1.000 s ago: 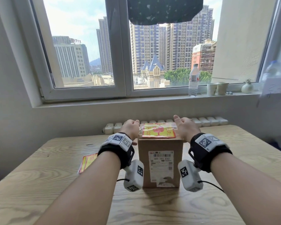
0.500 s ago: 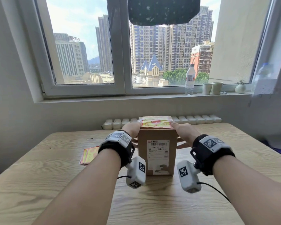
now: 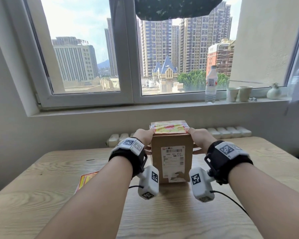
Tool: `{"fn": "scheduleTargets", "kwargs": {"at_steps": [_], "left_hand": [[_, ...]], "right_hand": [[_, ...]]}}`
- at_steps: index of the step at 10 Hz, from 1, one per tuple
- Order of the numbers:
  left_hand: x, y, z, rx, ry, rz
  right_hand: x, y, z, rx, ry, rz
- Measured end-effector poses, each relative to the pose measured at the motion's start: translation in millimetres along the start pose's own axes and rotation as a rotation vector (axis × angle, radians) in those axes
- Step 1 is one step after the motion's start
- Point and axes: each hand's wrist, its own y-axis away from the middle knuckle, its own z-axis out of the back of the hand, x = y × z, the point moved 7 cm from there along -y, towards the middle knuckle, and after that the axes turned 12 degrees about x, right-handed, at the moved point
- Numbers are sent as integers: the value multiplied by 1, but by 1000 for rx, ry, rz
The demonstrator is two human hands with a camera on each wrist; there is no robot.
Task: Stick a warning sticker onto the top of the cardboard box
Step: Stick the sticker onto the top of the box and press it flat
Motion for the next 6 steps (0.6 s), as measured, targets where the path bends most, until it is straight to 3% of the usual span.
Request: {"fn": "scheduleTargets", "kwargs": {"at_steps": [4, 6], "left_hand": [[0, -9, 8, -81, -207, -110], [-11, 17, 25, -102, -369, -109]], "right_hand": [[-7, -9, -5, -12, 77, 62], [23, 16, 0, -93, 327, 189]]}}
